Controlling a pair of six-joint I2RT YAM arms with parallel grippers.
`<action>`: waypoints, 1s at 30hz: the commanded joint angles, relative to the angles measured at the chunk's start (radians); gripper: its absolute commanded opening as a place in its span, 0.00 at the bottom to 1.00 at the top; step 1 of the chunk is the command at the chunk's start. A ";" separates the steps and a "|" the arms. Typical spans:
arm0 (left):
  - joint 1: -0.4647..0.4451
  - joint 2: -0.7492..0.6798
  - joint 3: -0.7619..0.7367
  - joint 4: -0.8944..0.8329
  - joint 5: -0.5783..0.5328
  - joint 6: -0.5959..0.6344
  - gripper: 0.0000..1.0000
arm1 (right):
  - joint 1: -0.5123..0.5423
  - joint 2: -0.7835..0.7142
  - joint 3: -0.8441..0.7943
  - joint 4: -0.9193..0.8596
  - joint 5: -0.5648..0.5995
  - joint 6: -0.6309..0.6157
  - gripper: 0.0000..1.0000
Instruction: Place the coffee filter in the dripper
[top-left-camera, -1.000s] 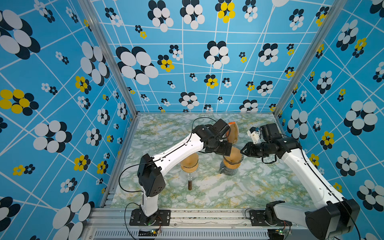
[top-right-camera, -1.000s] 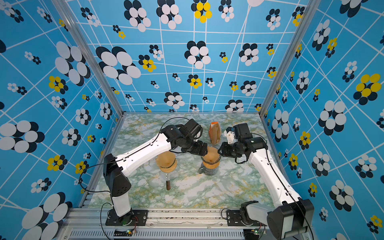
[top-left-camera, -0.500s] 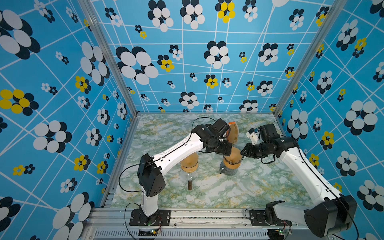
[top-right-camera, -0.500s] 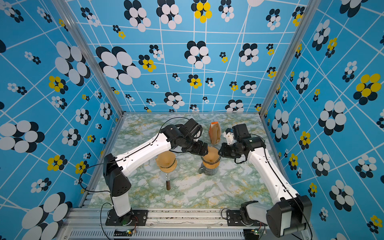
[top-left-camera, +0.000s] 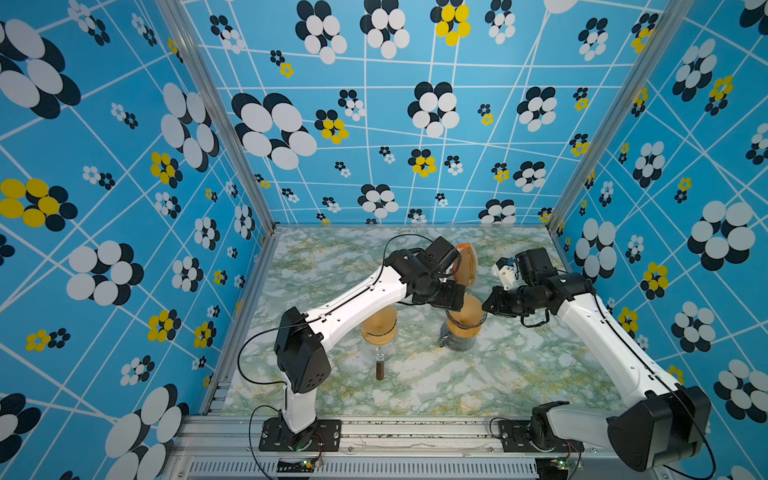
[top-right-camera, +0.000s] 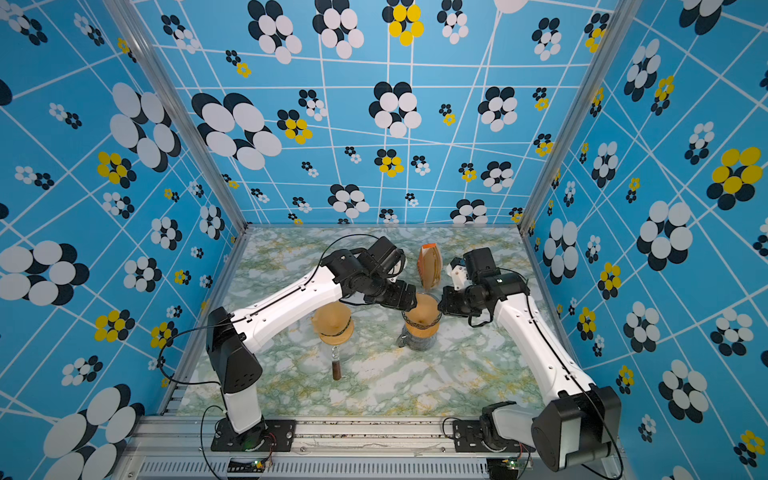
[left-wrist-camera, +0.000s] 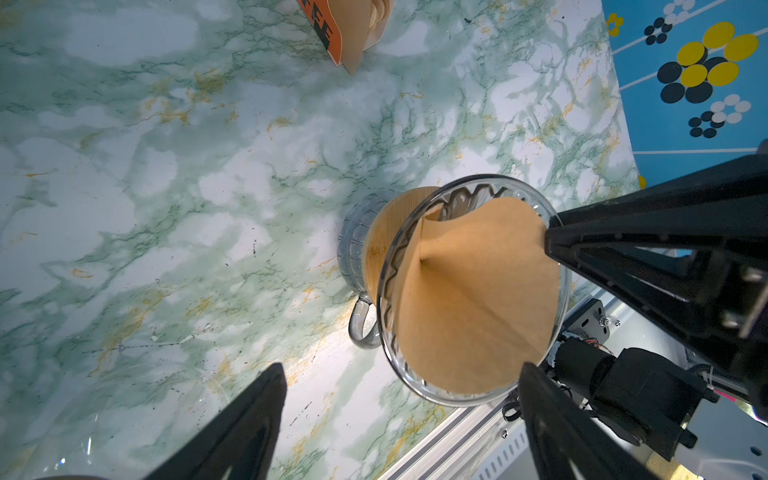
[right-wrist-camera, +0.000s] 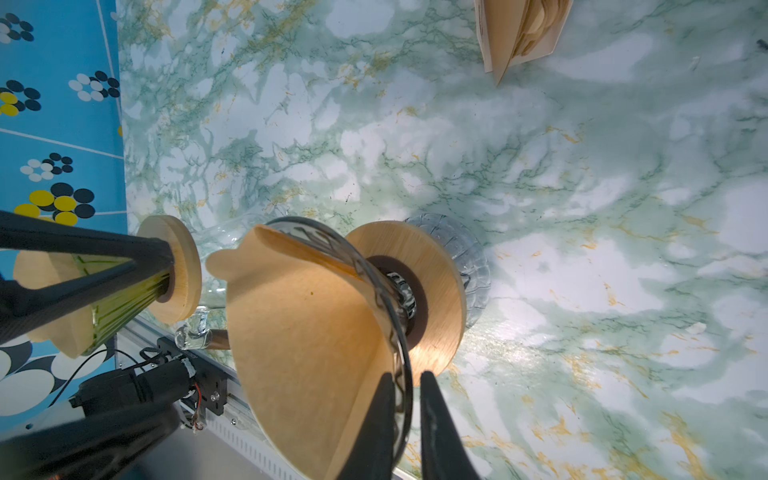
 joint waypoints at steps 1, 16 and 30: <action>-0.005 -0.039 -0.011 0.008 0.012 -0.003 0.89 | -0.006 0.002 -0.011 -0.016 0.021 -0.016 0.15; 0.002 -0.019 -0.023 -0.021 -0.048 -0.016 0.79 | -0.007 -0.031 0.006 -0.011 -0.016 -0.011 0.26; 0.012 0.048 -0.043 -0.017 -0.060 -0.025 0.72 | -0.014 -0.055 0.015 -0.028 0.016 -0.006 0.21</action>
